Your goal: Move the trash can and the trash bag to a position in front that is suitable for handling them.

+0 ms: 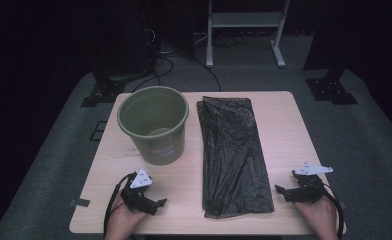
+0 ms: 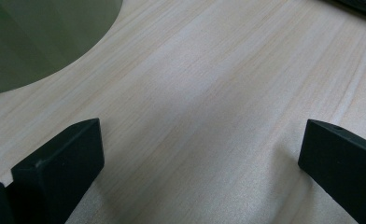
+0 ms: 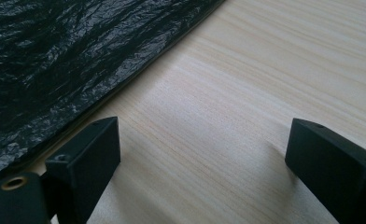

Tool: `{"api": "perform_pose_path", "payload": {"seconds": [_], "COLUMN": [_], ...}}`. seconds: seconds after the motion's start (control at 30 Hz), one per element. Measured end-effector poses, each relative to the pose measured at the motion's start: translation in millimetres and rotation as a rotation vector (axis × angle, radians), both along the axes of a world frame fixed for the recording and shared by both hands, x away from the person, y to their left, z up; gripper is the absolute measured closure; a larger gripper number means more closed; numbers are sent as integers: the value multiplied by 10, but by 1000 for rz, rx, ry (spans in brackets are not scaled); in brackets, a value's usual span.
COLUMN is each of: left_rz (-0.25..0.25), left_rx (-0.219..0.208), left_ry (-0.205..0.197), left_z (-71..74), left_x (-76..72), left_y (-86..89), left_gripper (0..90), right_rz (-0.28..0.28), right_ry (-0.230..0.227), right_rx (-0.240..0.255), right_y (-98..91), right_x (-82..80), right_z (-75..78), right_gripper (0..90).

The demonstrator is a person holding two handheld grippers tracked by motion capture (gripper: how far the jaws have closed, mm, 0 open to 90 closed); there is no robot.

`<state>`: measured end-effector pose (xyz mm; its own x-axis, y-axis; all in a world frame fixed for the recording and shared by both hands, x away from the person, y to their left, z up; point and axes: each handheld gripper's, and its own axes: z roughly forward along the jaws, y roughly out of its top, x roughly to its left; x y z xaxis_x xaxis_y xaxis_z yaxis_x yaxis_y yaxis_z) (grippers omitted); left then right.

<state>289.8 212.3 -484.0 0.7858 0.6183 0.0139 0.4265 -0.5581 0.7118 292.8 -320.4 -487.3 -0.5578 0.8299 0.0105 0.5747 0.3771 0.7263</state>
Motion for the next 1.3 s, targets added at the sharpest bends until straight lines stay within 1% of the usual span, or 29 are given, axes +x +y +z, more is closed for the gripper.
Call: {"api": "perform_pose_path", "payload": {"seconds": [0.1,0.17,0.23,0.27,0.3,0.33,0.37,0.43,0.47,0.57,0.6,0.67,0.73,0.8,0.93,1.03,1.1,1.23,1.3], "left_rz": [0,0,0,4,8,10,11,11,11,11,11,11,11,11,11,11,11,11,11], "left_rx": [0,0,1,1,0,0,-1,-1,0,-1,-1,-1,-1,-1,0,0,-1,-1,-1], "left_ry": [0,0,0,0,0,0,0,0,0,0,0,0,0,0,0,0,0,0,0], "left_z": [0,0,1,1,0,0,-1,0,0,0,0,0,0,0,0,0,0,-1,-1], "left_x": [0,0,-1,-4,-10,-14,-15,-15,-15,-14,-14,-14,-15,-15,-14,-14,-14,-15,-15], "left_y": [0,0,0,-1,-1,-2,-2,-2,-2,-2,-2,-2,-2,-2,-2,-1,-1,-2,-2], "left_gripper": [0,0,0,0,0,0,0,0,0,0,0,0,0,0,0,0,0,0,0], "right_rz": [-3,-1,6,8,14,34,41,52,55,75,75,87,92,101,99,101,104,109,115], "right_ry": [6,4,15,18,16,13,7,3,-1,-10,-10,-11,1,7,11,15,21,15,6], "right_rx": [-2,-2,29,28,24,26,29,37,45,65,65,82,66,65,64,42,35,17,-1], "right_y": [1,2,8,20,40,60,86,132,153,230,230,261,305,321,348,387,408,449,471], "right_x": [1,-8,-20,-25,-37,-48,-56,-59,-60,-59,-59,-51,-38,-25,3,7,14,12,5], "right_z": [6,16,26,29,41,57,72,103,116,164,164,168,148,131,111,97,83,79,82], "right_gripper": [93,145,153,183,263,311,325,381,381,430,430,439,439,440,452,454,463,502,550]}}
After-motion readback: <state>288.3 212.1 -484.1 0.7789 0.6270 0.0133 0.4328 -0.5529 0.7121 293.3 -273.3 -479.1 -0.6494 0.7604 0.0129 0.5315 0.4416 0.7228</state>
